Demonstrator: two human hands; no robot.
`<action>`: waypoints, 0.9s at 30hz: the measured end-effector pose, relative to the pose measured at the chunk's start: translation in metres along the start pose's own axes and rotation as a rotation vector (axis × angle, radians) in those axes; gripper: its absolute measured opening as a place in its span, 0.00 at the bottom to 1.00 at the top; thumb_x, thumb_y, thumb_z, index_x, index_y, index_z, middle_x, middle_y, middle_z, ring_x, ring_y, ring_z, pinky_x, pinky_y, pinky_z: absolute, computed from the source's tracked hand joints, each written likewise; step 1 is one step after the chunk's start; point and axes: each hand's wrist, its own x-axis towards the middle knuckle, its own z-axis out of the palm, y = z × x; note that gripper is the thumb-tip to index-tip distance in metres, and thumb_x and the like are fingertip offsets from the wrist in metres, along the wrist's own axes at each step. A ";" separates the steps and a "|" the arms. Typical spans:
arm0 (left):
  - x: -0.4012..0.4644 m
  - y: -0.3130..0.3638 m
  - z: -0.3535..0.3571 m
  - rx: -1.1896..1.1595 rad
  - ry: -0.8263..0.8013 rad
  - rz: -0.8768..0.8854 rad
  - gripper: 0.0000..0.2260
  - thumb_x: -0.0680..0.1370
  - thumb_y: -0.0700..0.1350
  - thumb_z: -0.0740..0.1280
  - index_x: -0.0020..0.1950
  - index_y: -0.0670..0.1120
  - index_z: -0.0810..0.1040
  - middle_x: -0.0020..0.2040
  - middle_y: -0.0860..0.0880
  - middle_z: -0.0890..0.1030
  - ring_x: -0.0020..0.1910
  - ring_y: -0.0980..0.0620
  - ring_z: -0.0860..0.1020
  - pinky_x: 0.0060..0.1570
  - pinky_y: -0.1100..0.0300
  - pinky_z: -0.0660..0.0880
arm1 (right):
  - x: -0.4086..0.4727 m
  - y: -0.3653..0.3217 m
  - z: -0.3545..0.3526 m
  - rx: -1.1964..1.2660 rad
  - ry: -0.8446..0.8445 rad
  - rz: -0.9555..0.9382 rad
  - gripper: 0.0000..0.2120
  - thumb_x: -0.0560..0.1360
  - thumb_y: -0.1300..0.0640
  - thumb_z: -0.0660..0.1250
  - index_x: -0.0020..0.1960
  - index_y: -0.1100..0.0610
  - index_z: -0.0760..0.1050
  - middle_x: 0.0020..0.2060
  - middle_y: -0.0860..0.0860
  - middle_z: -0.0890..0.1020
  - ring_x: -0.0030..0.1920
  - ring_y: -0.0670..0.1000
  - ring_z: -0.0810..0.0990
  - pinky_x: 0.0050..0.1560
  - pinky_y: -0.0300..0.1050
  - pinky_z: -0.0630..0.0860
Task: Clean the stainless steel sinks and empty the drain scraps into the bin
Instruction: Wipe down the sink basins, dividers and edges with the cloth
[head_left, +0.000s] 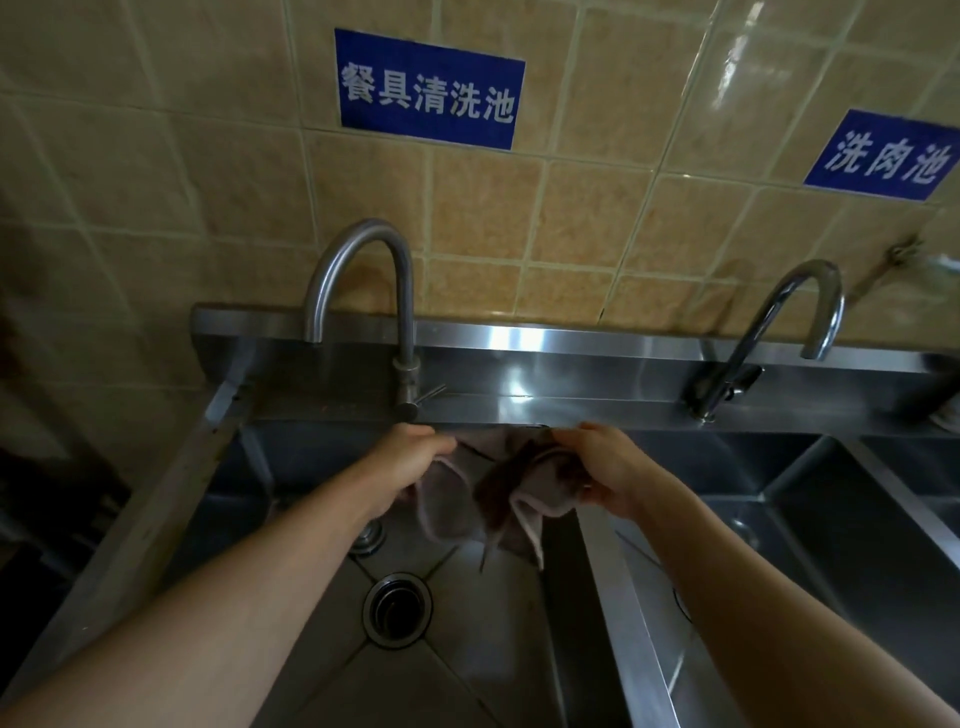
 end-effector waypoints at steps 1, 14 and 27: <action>0.002 0.000 0.008 -0.067 -0.040 -0.014 0.10 0.79 0.44 0.64 0.38 0.47 0.75 0.39 0.43 0.78 0.43 0.46 0.76 0.48 0.54 0.70 | 0.001 -0.003 0.004 0.066 -0.068 -0.005 0.04 0.80 0.61 0.59 0.49 0.61 0.72 0.41 0.59 0.76 0.38 0.55 0.76 0.42 0.50 0.77; 0.021 0.007 0.048 -0.442 -0.164 -0.203 0.27 0.67 0.61 0.68 0.59 0.46 0.79 0.54 0.43 0.83 0.54 0.44 0.81 0.55 0.49 0.76 | 0.031 0.002 -0.015 0.188 -0.414 -0.232 0.17 0.77 0.74 0.52 0.58 0.61 0.73 0.53 0.57 0.83 0.49 0.53 0.83 0.46 0.43 0.80; 0.037 0.024 0.061 -0.783 -0.011 -0.224 0.08 0.80 0.44 0.60 0.54 0.45 0.77 0.47 0.42 0.80 0.47 0.44 0.78 0.43 0.49 0.75 | 0.091 0.071 -0.024 0.046 -0.493 -0.178 0.28 0.62 0.66 0.73 0.60 0.57 0.71 0.56 0.59 0.78 0.58 0.58 0.77 0.60 0.57 0.76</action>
